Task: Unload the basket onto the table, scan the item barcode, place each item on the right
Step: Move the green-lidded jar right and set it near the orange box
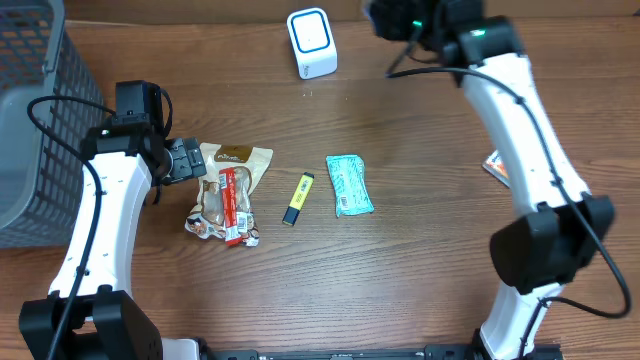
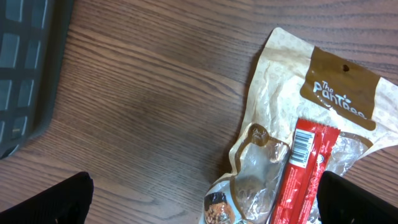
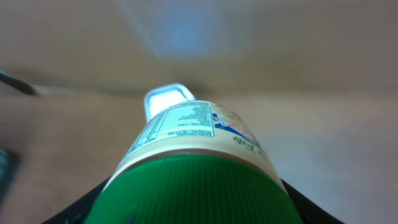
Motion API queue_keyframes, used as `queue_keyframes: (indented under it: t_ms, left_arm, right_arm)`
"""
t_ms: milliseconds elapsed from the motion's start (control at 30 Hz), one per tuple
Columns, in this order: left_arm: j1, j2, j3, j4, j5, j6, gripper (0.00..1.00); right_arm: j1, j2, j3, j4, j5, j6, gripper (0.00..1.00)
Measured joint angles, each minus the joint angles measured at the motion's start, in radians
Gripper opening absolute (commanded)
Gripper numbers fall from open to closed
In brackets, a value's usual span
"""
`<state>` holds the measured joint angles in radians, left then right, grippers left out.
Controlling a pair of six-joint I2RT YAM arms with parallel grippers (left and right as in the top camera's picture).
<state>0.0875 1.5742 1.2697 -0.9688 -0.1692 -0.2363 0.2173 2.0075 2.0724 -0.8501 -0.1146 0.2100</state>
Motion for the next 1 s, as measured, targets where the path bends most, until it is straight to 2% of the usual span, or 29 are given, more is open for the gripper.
queue_keyframes:
  t_ms: [133, 233, 400, 667, 700, 767, 800, 900, 1000]
  left_arm:
    - [0.0, 0.0, 0.0, 0.001, 0.0, 0.0, 1.0]
    - [0.0, 0.0, 0.0, 0.0, 0.0, 0.0, 1.0]
    - [0.0, 0.0, 0.0, 0.0, 0.0, 0.0, 1.0]
    - [0.0, 0.0, 0.0, 0.0, 0.0, 0.0, 1.0]
    - [0.0, 0.0, 0.0, 0.0, 0.0, 0.0, 1.0]
    - [0.0, 0.0, 0.0, 0.0, 0.0, 0.0, 1.0]
    - [0.0, 0.0, 0.0, 0.0, 0.0, 0.0, 1.0]
    - [0.0, 0.0, 0.0, 0.0, 0.0, 0.0, 1.0]
    - [0.0, 0.0, 0.0, 0.0, 0.0, 0.0, 1.0]
  right_arm:
    - [-0.074, 0.002, -0.016, -0.314, 0.004, -0.001, 0.05]
    - [-0.107, 0.008, -0.09, -0.427, 0.014, -0.008, 0.09]
    - [-0.112, 0.013, -0.27, -0.445, 0.037, -0.024, 0.09]
    - [-0.111, 0.021, -0.52, -0.33, 0.173, -0.028, 0.1]
    - [-0.111, 0.021, -0.54, -0.318, 0.195, -0.028, 0.13]
    - [-0.113, 0.021, -0.573, -0.294, 0.229, -0.028, 0.28]
    - [-0.113, 0.02, -0.578, -0.287, 0.24, -0.029, 0.31]
    - [-0.116, 0.014, -0.591, -0.252, 0.276, -0.031, 0.67]
    - [-0.134, 0.011, -0.596, -0.24, 0.295, -0.031, 0.74]
